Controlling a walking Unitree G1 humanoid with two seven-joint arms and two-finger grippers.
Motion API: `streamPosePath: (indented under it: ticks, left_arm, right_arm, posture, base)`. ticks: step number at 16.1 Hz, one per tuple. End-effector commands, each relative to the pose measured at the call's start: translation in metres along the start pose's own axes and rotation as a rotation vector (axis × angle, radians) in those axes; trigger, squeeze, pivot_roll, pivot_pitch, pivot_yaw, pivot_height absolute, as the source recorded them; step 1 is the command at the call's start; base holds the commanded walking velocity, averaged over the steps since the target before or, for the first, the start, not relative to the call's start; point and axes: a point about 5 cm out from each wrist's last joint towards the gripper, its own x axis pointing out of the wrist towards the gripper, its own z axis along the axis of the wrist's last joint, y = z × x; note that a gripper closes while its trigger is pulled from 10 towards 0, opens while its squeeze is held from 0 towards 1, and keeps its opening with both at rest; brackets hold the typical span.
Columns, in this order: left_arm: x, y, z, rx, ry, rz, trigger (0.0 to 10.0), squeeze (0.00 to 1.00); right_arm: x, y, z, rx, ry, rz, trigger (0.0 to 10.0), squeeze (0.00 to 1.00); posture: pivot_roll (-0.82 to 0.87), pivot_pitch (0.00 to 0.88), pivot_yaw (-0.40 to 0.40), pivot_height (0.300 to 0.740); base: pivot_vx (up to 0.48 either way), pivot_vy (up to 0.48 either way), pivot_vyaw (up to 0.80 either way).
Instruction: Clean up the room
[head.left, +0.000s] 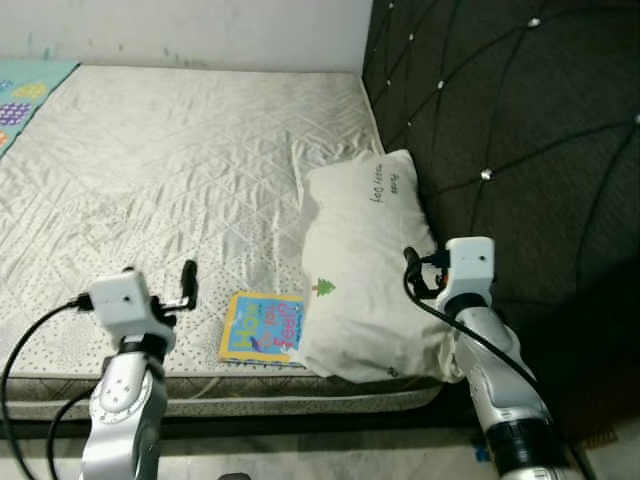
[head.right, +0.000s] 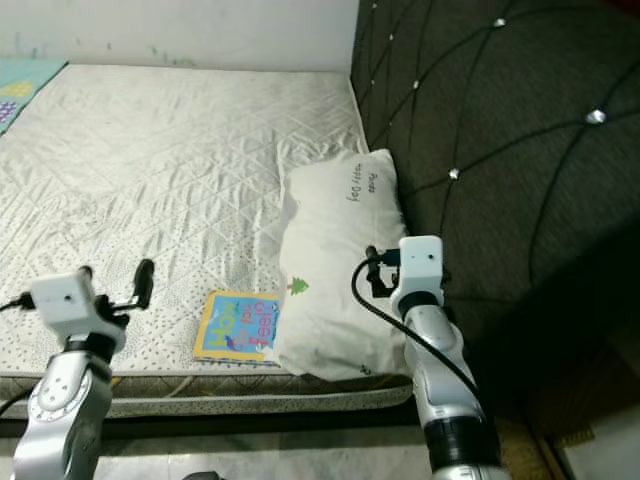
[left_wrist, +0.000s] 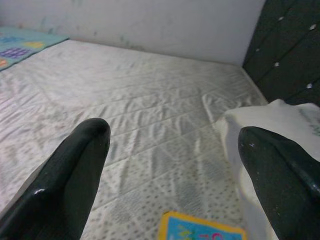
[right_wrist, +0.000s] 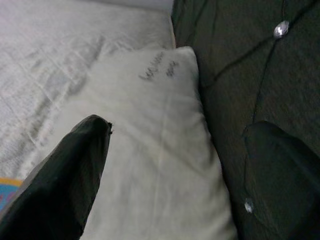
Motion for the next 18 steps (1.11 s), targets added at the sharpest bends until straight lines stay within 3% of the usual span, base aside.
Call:
streamPosePath:
  ticks: [1, 3, 5, 8, 9, 12, 14, 16, 18]
  left_arm:
    - [0.005, -0.005, -0.003, -0.005, 0.02, -0.01, 10.0, 0.0]
    - [0.019, -0.016, -0.002, -0.019, 0.015, -0.056, 10.0, 0.0]
    - [0.026, -0.026, 0.003, -0.015, 0.001, -0.125, 10.0, 0.0]
    - [0.025, -0.019, -0.001, -0.044, 0.025, -0.107, 10.0, 0.0]
    - [0.022, -0.013, -0.004, -0.044, 0.03, -0.087, 10.0, 0.0]
    - [0.01, -0.004, -0.006, 0.007, 0.03, -0.045, 10.0, 0.0]
    - [0.003, -0.002, -0.006, -0.011, 0.035, -0.037, 10.0, 0.0]
    - [-0.004, 0.003, -0.005, 0.0, 0.026, 0.003, 10.0, 0.0]
    - [-0.009, 0.006, -0.008, -0.023, 0.037, 0.018, 10.0, 0.0]
  right_arm:
    - [0.005, 0.003, 0.002, -0.029, 0.014, -0.002, 10.0, 0.0]
    - [0.016, 0.009, 0.015, -0.171, -0.026, 0.008, 10.0, 0.0]
    - [0.02, 0.013, 0.035, -0.151, -0.092, 0.052, 10.0, 0.0]
    - [0.008, 0.023, 0.003, -0.136, -0.032, 0.137, 10.0, 0.0]
    - [-0.002, 0.037, -0.01, -0.062, 0.035, 0.269, 10.0, 0.0]
    - [-0.021, 0.052, -0.005, -0.01, -0.039, 0.304, 10.0, 0.0]
    - [-0.018, 0.038, 0.004, 0.103, -0.082, 0.125, 10.0, 0.0]
    - [-0.02, 0.013, 0.008, 0.12, -0.113, -0.047, 10.0, 0.0]
    - [-0.027, 0.002, 0.006, 0.093, -0.11, -0.043, 10.0, 0.0]
  posture:
    - [0.11, 0.165, -0.01, 0.74]
    - [0.08, 0.17, -0.058, 0.74]
    - [0.08, 0.159, -0.058, 0.74]
    - [0.11, 0.131, 0.005, 0.74]
    - [0.11, 0.129, 0.008, 0.74]
    - [0.13, 0.142, -0.008, 0.74]
    - [0.14, 0.154, -0.032, 0.74]
    - [0.13, 0.158, -0.035, 0.74]
    - [0.11, 0.155, -0.036, 0.74]
  base:
    - [0.0, 0.0, 0.0]
    - [0.0, 0.0, 0.0]
    - [0.0, 0.0, 0.0]
    - [0.0, 0.0, 0.0]
    - [0.0, 0.0, 0.0]
    - [0.0, 0.0, 0.0]
    - [0.0, 0.0, 0.0]
    - [0.0, 0.0, 0.0]
    - [0.0, 0.0, 0.0]
